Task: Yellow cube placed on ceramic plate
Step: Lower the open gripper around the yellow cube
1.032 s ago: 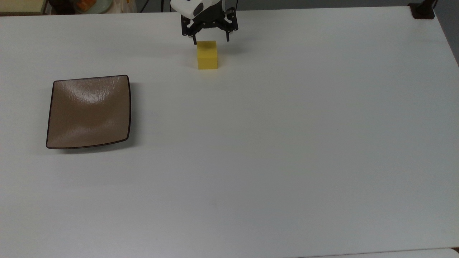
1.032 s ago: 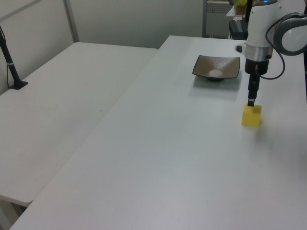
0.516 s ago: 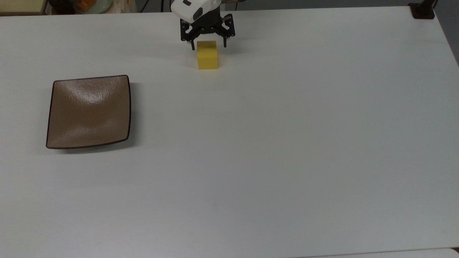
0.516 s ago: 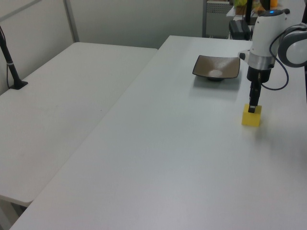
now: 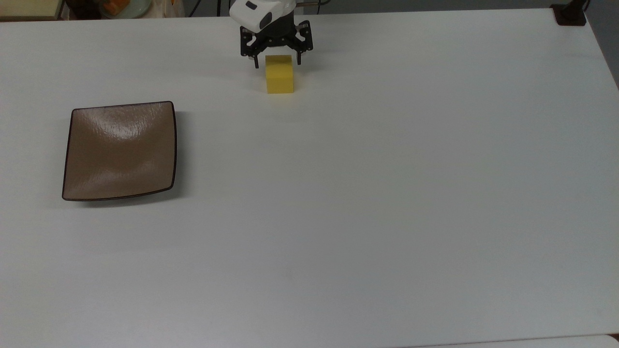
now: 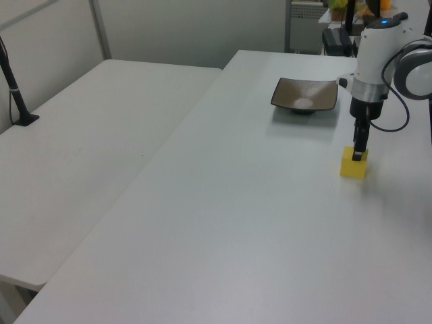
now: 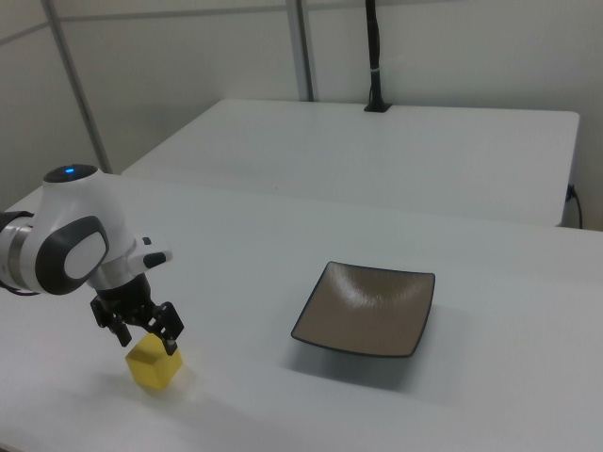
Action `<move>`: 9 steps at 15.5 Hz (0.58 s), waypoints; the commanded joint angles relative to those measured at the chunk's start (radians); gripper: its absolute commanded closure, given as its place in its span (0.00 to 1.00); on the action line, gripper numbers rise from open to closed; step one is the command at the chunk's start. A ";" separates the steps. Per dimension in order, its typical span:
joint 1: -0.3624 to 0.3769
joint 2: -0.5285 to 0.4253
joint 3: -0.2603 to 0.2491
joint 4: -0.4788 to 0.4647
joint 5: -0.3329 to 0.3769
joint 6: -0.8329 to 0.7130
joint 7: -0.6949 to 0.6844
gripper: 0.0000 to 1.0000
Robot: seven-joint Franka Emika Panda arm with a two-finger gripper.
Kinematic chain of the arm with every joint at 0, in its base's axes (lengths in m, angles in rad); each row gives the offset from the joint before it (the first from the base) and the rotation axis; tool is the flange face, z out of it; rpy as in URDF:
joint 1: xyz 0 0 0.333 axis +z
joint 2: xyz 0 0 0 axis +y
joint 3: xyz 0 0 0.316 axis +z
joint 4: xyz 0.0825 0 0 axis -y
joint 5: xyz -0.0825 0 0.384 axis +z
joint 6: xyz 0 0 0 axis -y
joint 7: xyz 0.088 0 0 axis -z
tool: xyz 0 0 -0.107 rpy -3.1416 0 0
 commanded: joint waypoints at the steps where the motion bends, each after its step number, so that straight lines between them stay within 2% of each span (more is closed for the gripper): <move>1: -0.003 0.008 -0.003 -0.026 -0.036 0.047 0.008 0.00; 9: -0.003 0.057 -0.003 -0.023 -0.060 0.063 0.040 0.00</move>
